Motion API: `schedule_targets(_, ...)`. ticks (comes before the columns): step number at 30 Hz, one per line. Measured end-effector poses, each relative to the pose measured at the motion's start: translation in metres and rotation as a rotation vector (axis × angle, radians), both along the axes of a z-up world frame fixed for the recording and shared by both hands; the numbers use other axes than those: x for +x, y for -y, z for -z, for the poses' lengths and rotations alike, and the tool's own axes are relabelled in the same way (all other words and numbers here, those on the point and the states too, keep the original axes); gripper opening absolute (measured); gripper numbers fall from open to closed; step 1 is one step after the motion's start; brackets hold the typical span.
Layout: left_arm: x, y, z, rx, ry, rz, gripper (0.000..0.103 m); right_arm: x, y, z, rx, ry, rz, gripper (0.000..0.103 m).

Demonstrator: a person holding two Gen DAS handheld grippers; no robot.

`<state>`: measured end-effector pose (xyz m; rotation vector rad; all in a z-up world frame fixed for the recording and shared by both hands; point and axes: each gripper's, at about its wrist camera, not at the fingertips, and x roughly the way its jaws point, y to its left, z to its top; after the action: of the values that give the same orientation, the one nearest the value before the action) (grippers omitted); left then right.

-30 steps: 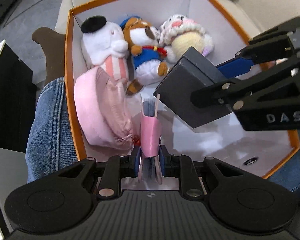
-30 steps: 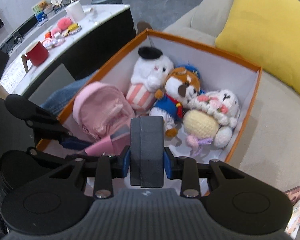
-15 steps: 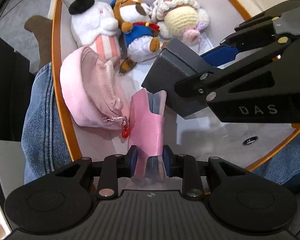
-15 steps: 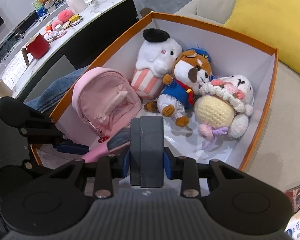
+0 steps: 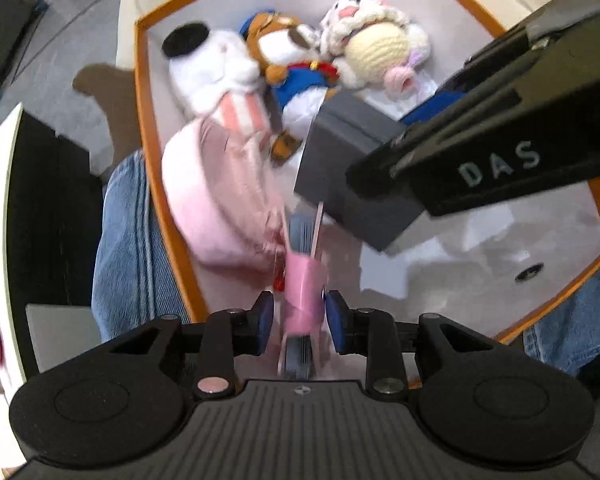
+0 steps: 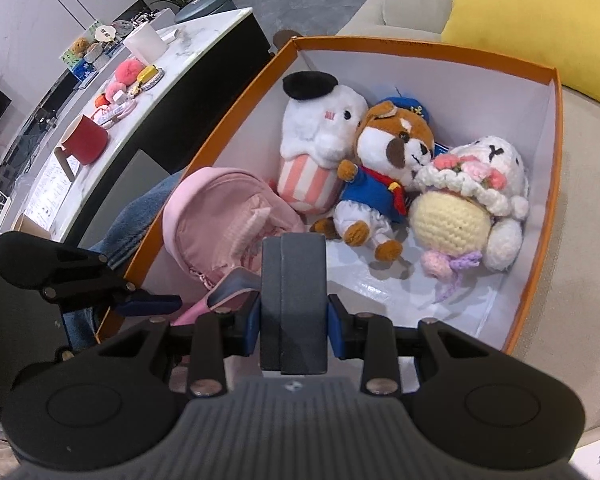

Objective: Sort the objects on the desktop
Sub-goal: 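Lower the pink case into the box beside the pink bag with the left gripper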

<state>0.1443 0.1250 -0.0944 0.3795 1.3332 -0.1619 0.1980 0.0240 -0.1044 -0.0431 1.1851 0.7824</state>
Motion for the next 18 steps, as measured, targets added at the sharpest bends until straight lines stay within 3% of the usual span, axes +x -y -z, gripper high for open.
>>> schedule_targets(7, 0.007, 0.021, -0.013, -0.002, 0.063, 0.096, 0.033, 0.002, 0.005, 0.0, 0.01, -0.029, -0.006, 0.036)
schedule_targets(12, 0.021, 0.028, -0.004, 0.079, 0.064, 0.133, 0.034, 0.007, 0.007, 0.001, 0.026, -0.045, -0.003, 0.036)
schedule_targets(18, 0.021, 0.026, -0.004, 0.096, 0.031, 0.173, 0.034, 0.009, 0.009, 0.001, 0.034, -0.045, -0.008, 0.036)
